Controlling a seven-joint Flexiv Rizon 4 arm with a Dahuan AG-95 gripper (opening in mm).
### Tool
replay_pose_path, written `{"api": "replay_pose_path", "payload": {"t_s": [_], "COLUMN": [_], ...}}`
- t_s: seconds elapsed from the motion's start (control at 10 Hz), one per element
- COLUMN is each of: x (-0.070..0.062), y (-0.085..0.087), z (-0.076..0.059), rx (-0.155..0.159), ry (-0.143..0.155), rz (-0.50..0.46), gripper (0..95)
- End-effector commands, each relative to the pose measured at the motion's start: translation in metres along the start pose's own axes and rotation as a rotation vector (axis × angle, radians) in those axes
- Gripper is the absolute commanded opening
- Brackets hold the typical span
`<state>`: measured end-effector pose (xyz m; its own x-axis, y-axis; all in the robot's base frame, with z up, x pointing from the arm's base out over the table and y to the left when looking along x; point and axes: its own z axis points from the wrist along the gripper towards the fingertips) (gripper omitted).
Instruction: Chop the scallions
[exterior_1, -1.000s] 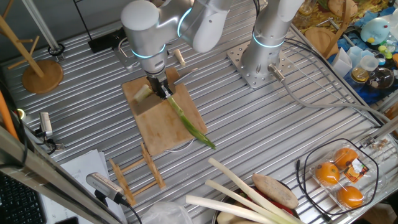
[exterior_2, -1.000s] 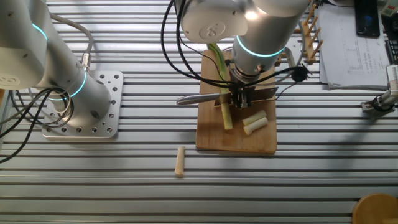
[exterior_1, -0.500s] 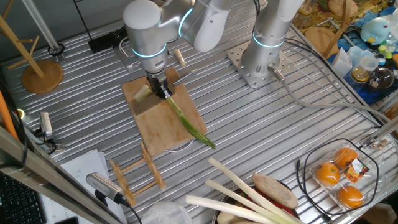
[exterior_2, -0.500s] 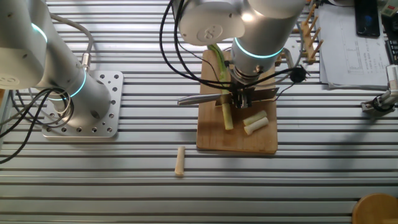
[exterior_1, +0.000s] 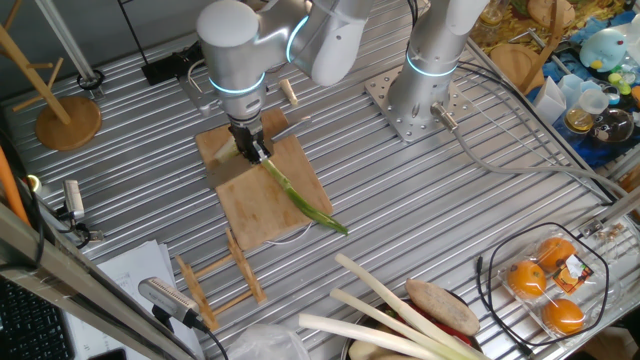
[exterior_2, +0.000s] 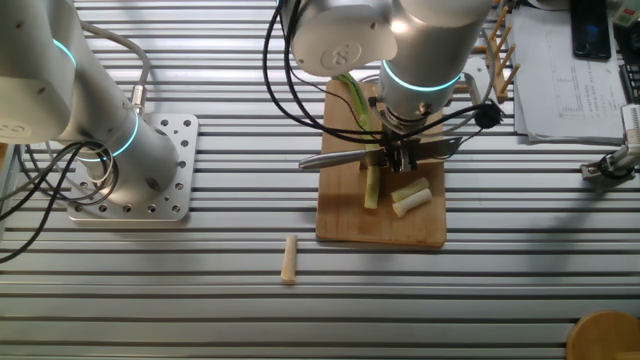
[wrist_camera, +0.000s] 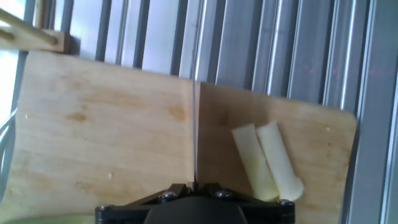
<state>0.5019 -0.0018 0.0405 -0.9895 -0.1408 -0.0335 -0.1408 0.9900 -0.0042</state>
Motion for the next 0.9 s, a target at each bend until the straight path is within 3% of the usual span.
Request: {"api": "replay_pose_path", "payload": {"t_s": [0.1, 0.3, 0.9], "x": [-0.007, -0.008, 0.005], "y": [0.001, 0.001, -0.001], "z": [-0.001, -0.002, -0.002], "rx": [-0.002, -0.002, -0.002], "ry": [0.008, 0.015, 0.09], "rz": [0.003, 0.001, 0.01], "gripper": [0.0, 0.0, 0.0]}}
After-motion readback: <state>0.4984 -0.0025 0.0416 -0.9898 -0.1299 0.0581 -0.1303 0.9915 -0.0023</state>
